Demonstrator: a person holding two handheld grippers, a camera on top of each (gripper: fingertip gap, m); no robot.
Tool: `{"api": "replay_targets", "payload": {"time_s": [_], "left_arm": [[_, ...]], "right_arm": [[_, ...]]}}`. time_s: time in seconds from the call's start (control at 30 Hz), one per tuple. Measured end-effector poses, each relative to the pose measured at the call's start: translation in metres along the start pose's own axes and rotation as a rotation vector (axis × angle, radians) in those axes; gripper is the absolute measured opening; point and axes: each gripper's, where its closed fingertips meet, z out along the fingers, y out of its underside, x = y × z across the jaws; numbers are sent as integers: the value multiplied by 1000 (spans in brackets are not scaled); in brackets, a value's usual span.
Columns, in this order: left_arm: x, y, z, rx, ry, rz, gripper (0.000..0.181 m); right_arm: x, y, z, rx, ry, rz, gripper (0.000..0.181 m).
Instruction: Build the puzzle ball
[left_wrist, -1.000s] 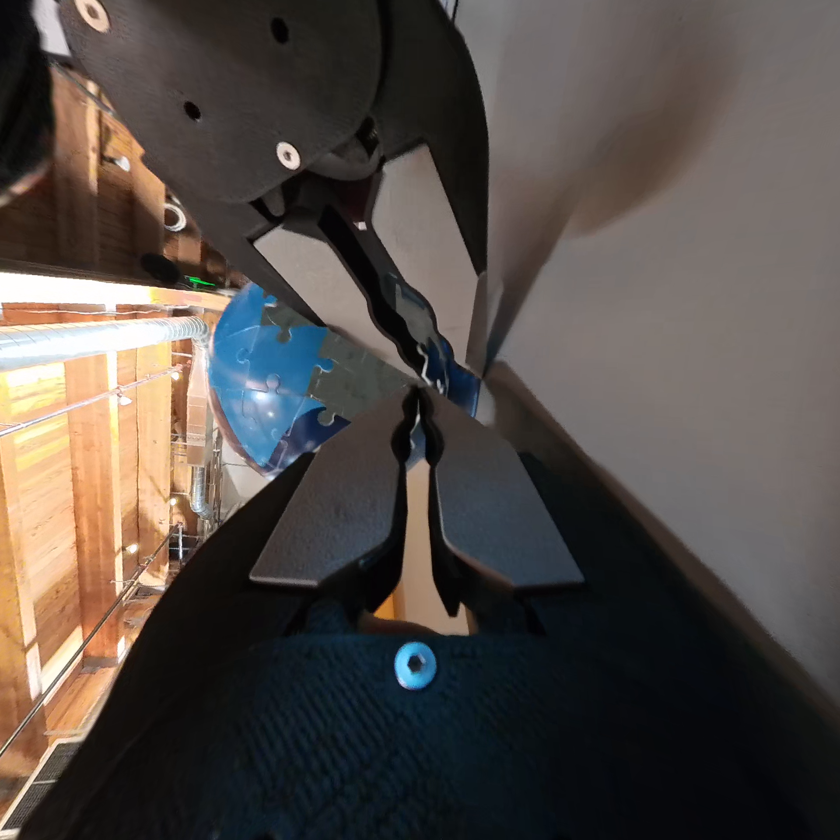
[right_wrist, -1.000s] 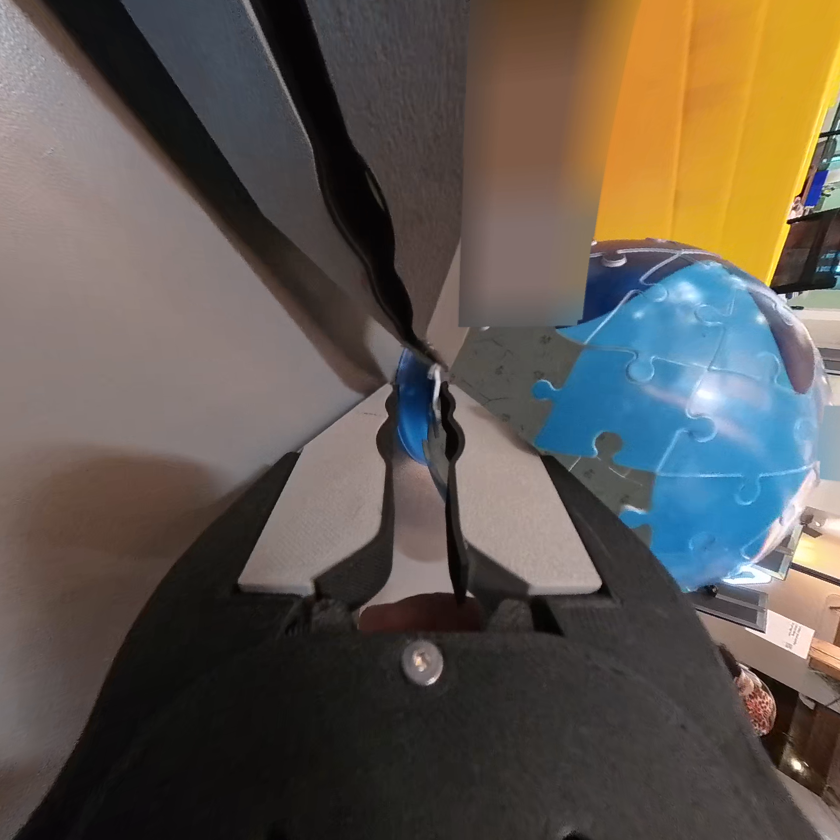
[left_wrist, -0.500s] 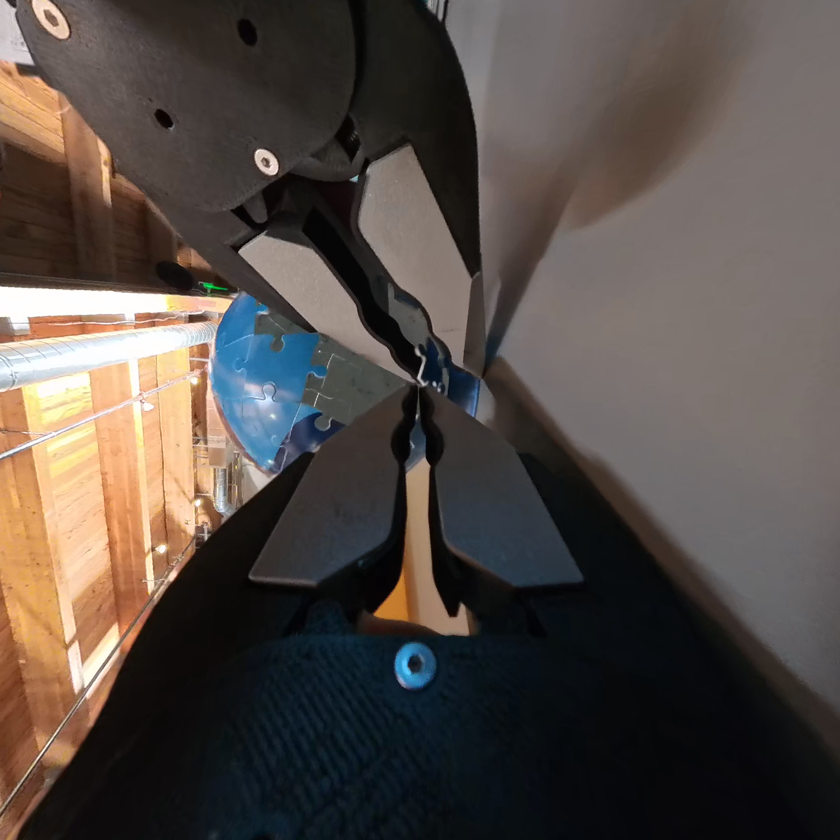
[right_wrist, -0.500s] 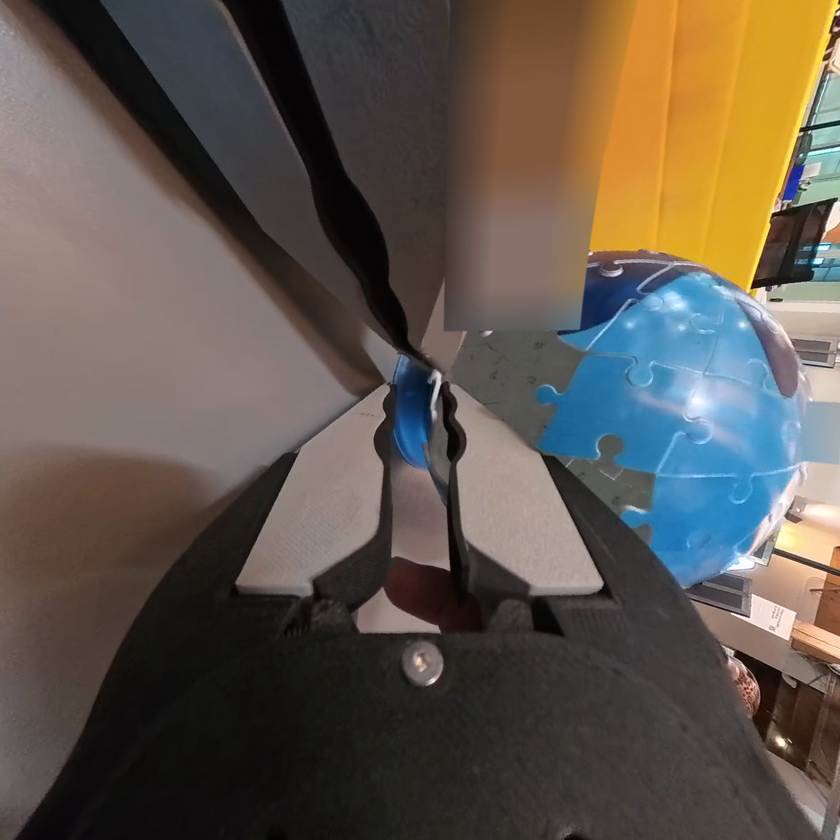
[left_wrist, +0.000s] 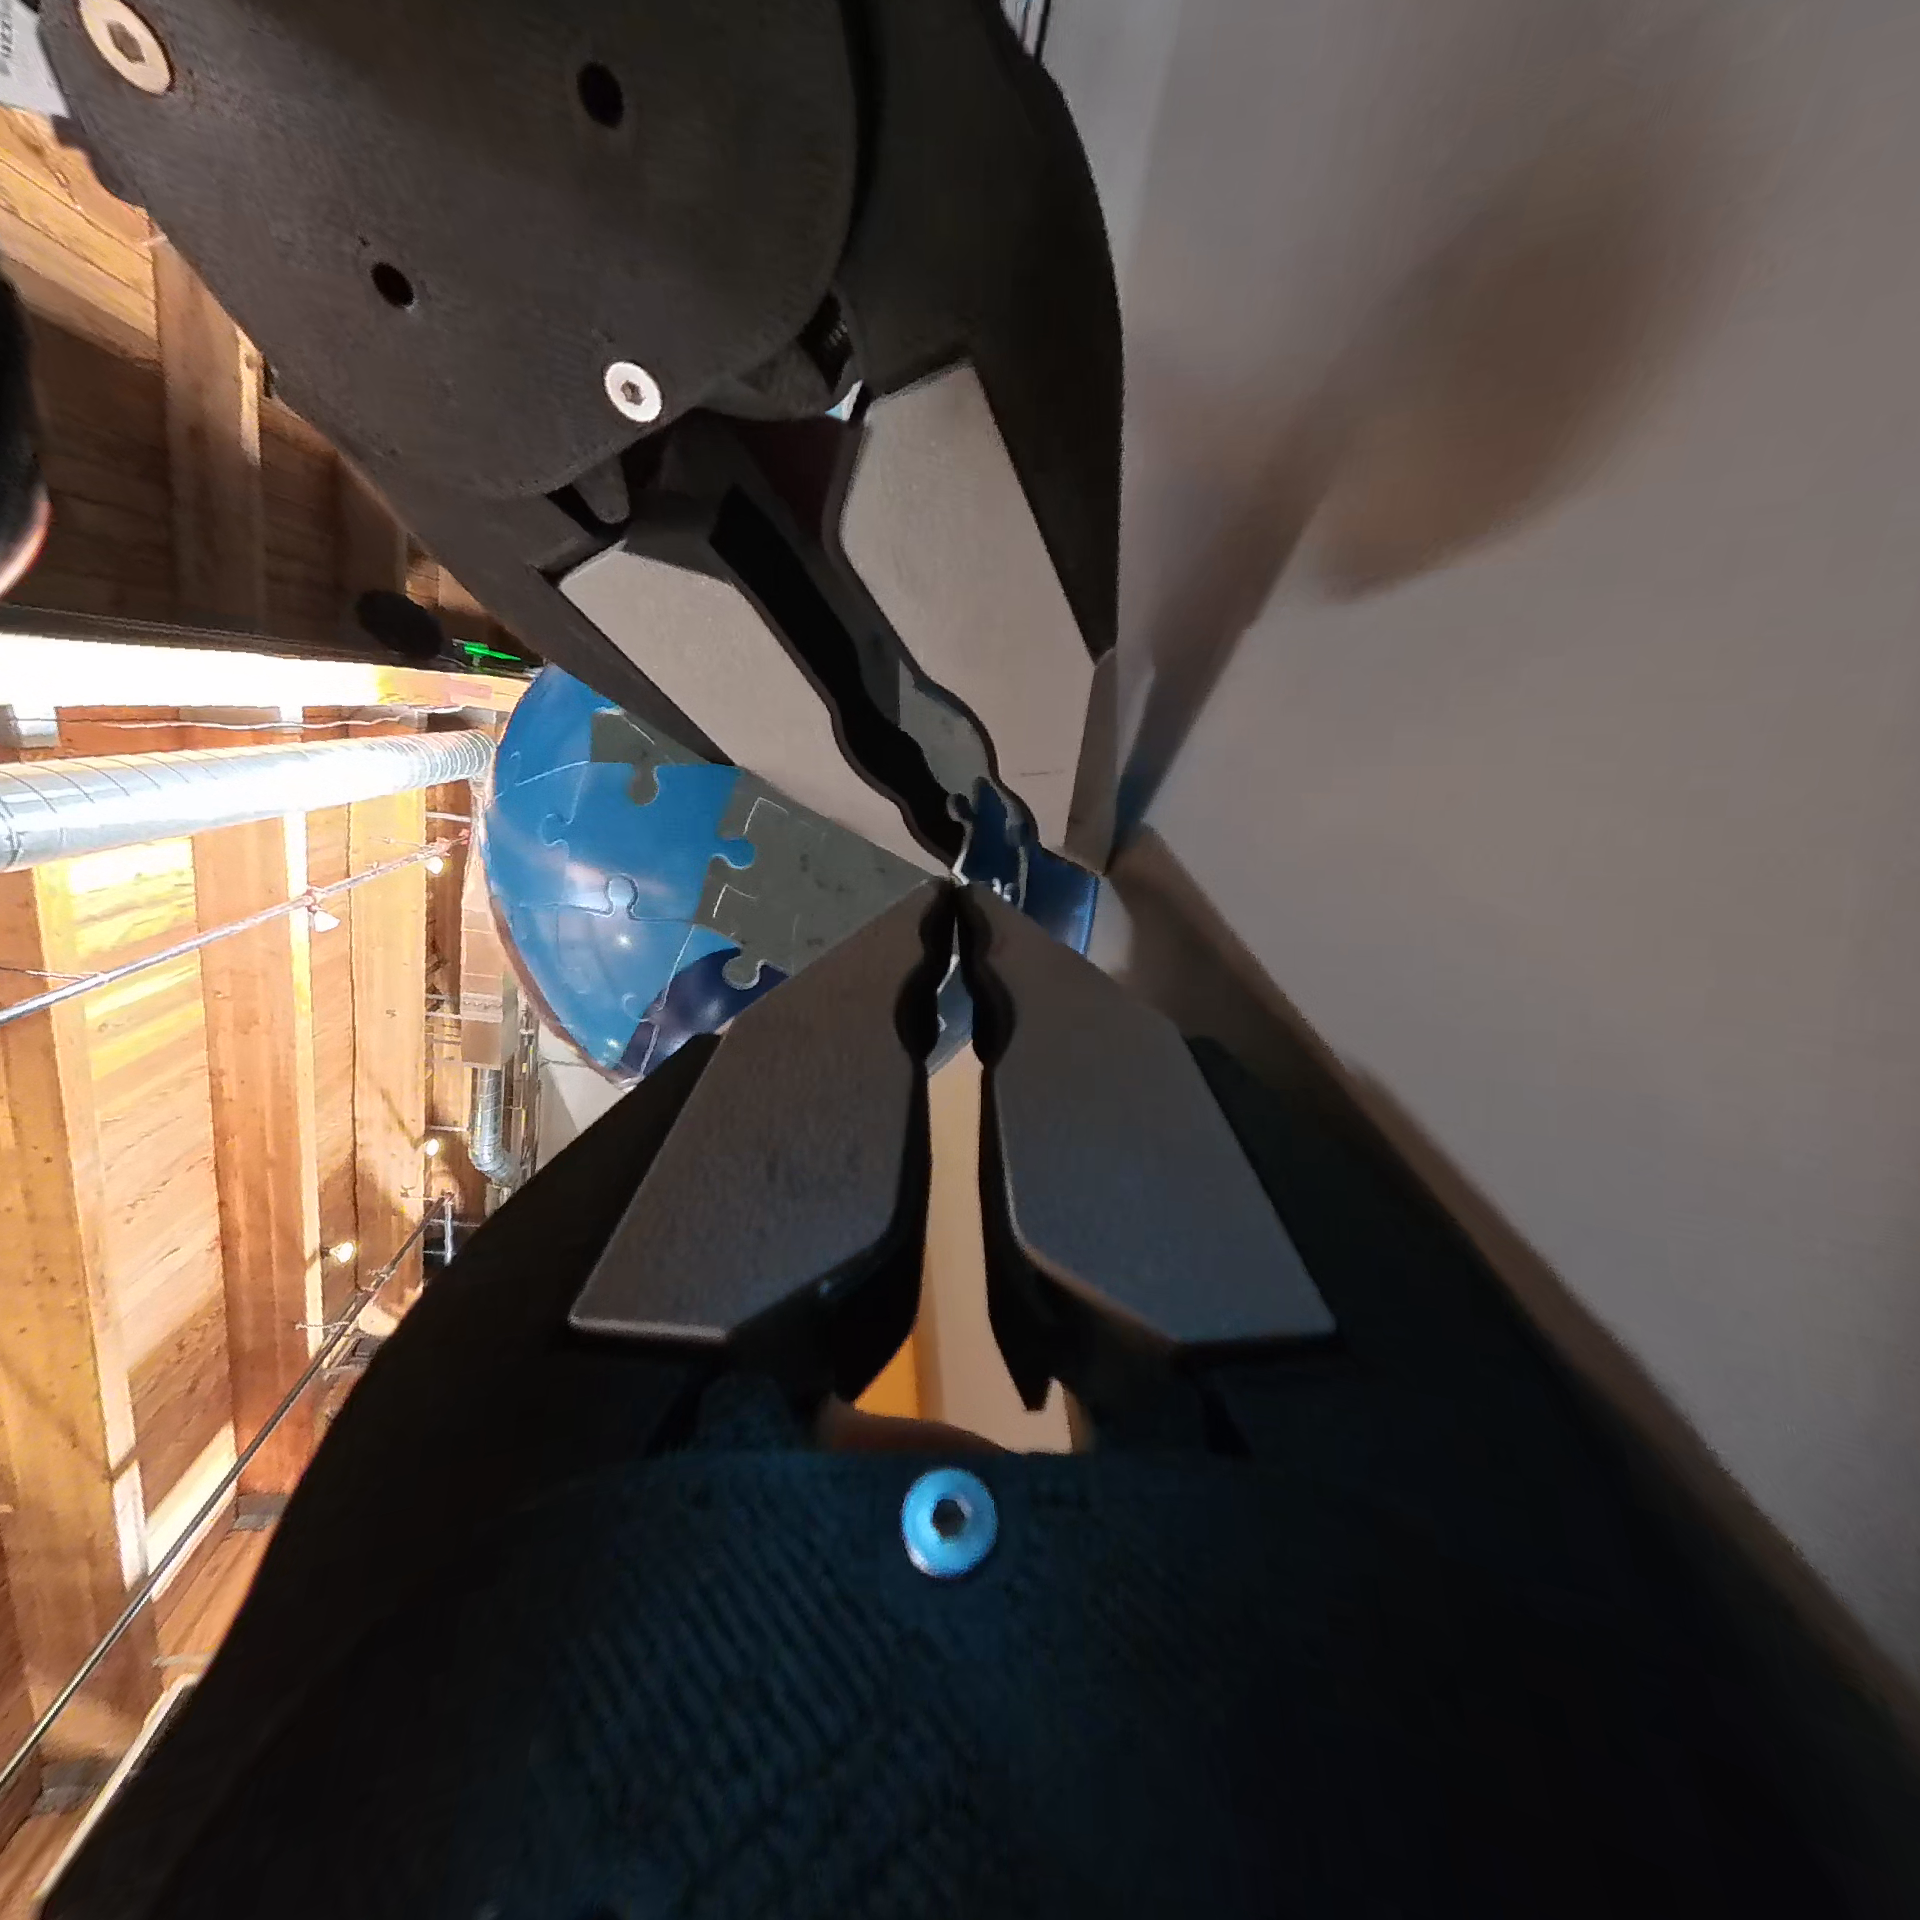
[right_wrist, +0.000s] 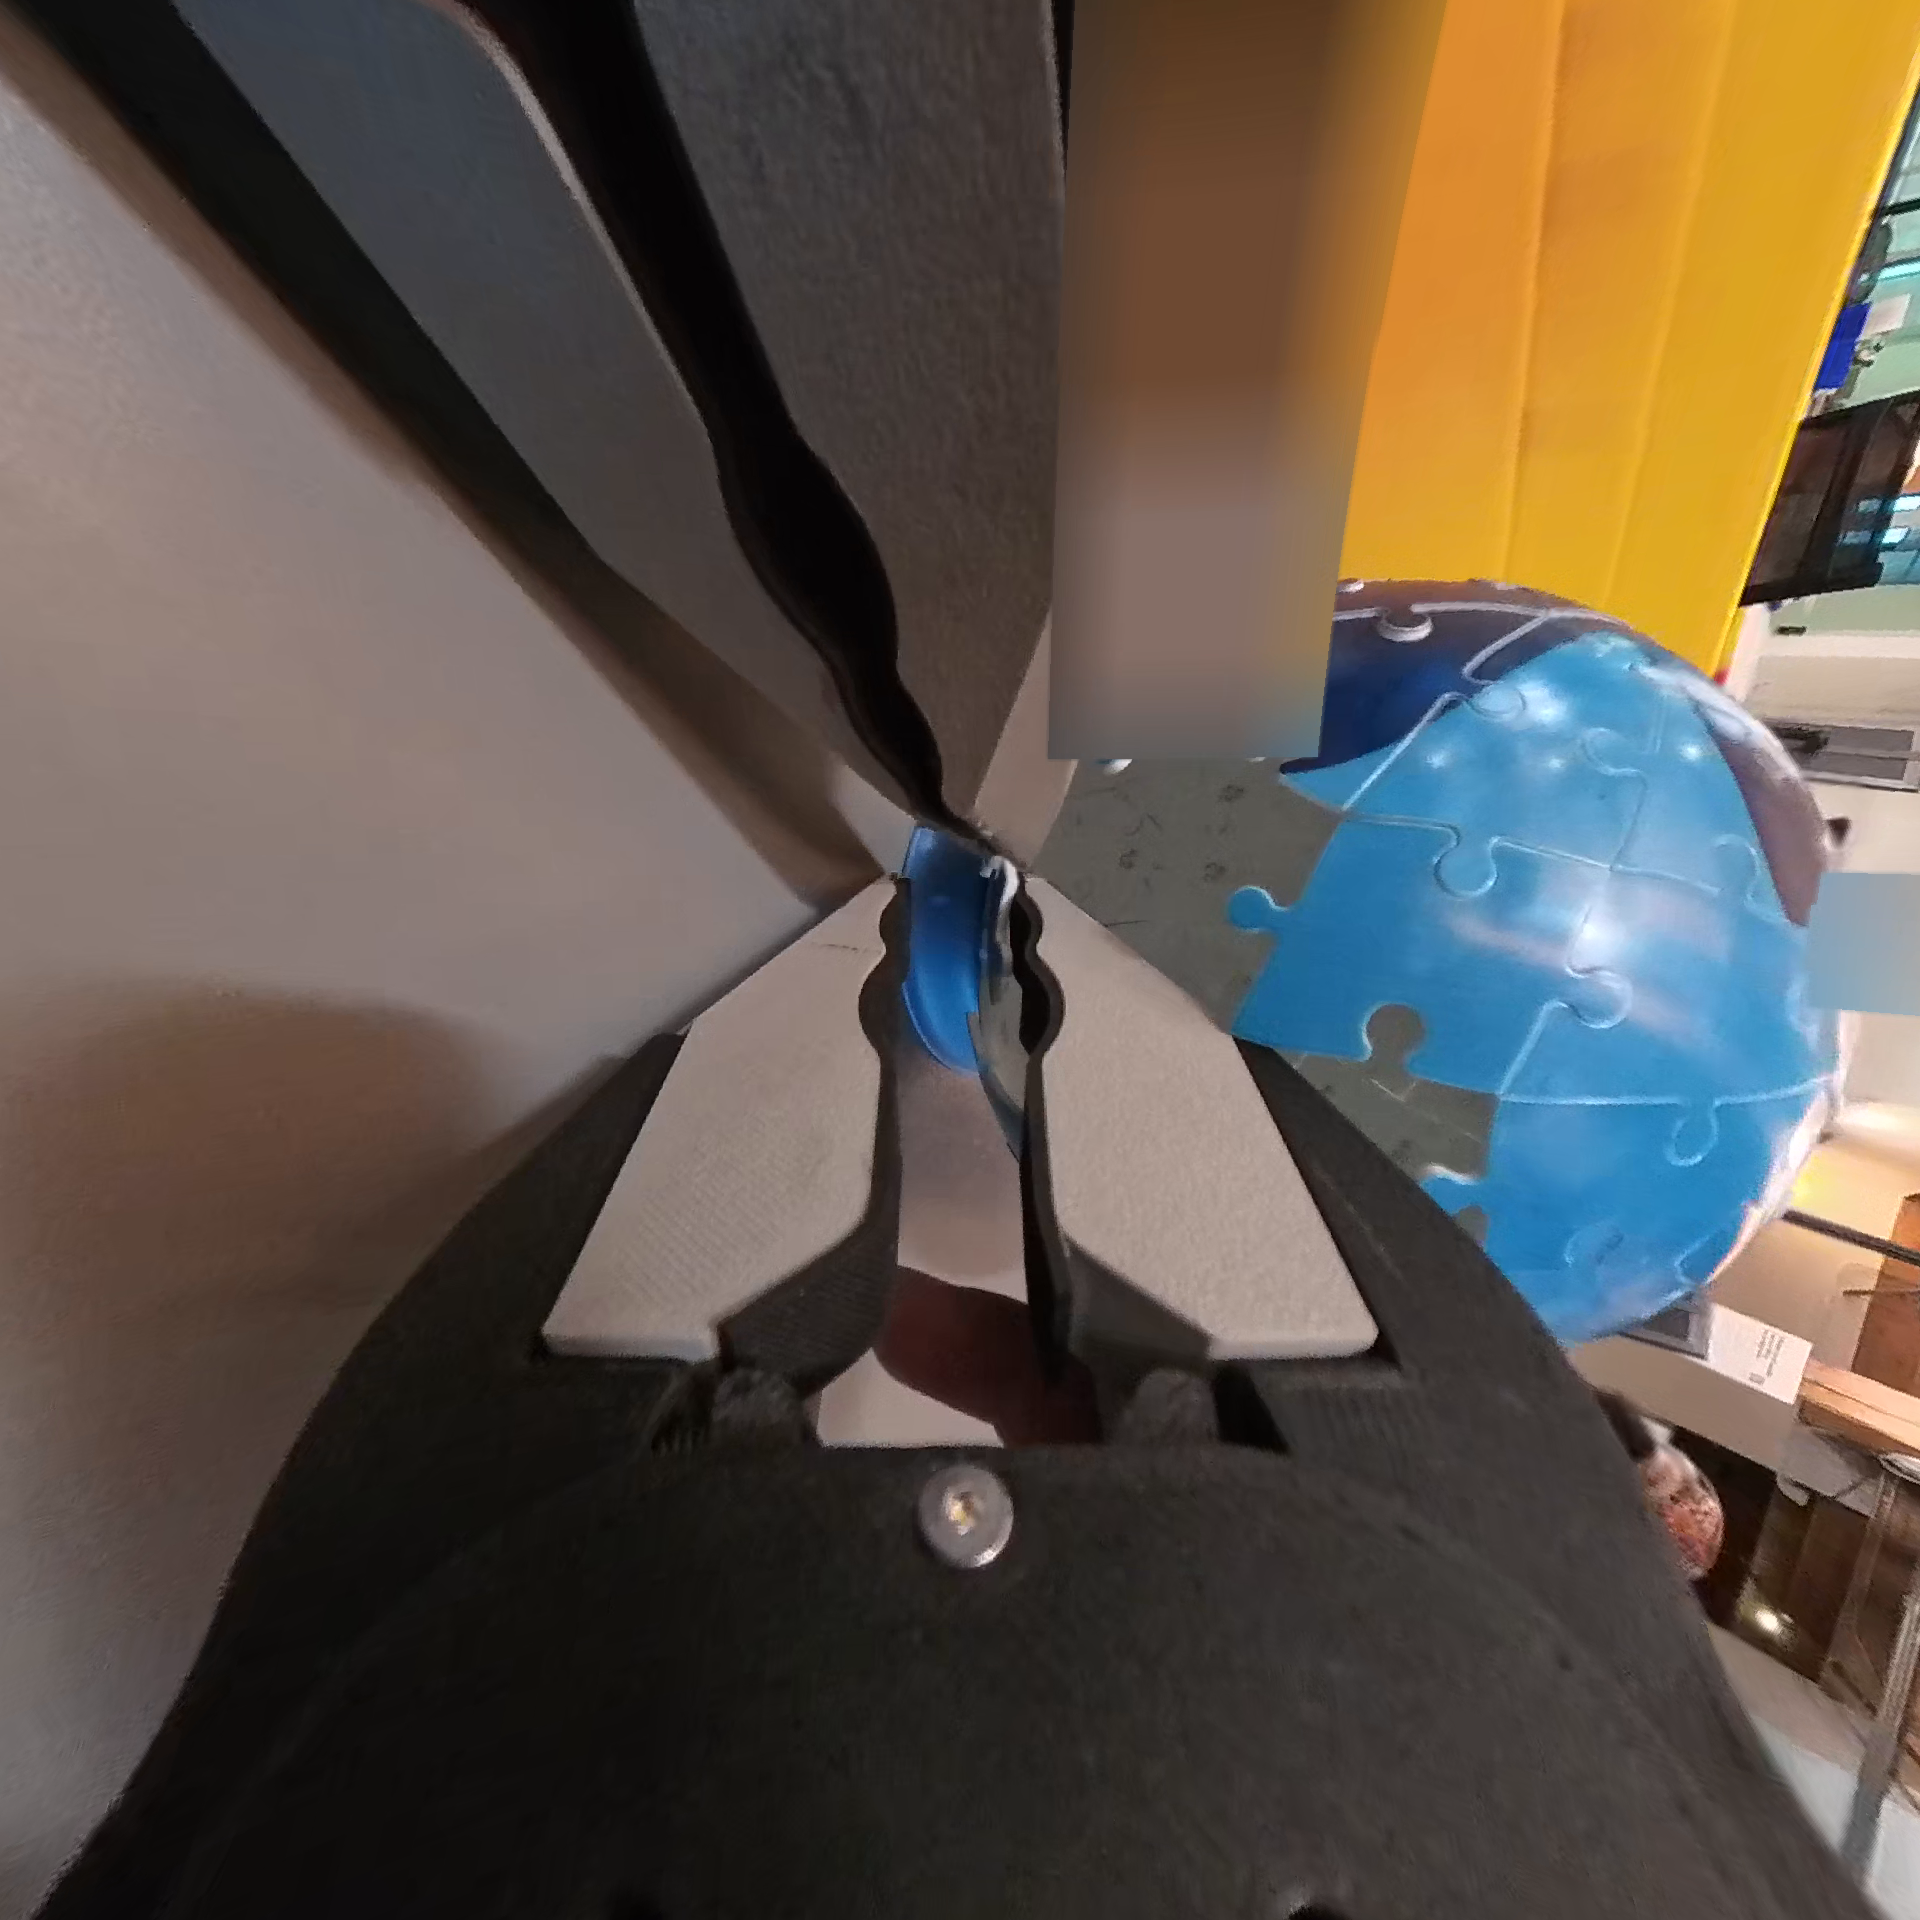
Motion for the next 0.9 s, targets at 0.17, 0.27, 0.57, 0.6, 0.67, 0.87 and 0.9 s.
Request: {"api": "replay_targets", "payload": {"time_s": [0.17, 0.27, 0.57, 0.6, 0.67, 0.87, 0.9], "left_arm": [[-1, -1, -1, 9, -4, -17, 0], [-2, -1, -1, 12, -7, -23, 0], [0, 0, -1, 8, 7, -33, 0], [0, 0, -1, 5, 9, -34, 0], [0, 2, 0, -5, 14, -33, 0], [1, 3, 0, -16, 12, -11, 0], [1, 3, 0, -17, 15, -8, 0]], "right_arm": [[0, 1, 0, 22, -54, 59, 15], [0, 1, 0, 27, -38, 44, 16], [0, 1, -1, 52, 2, 16, 15], [0, 1, -1, 48, 17, -17, 15], [0, 0, -1, 38, 28, -38, 15], [1, 0, -1, 38, 59, -69, 16], [2, 0, -1, 26, 54, -49, 16]]}}
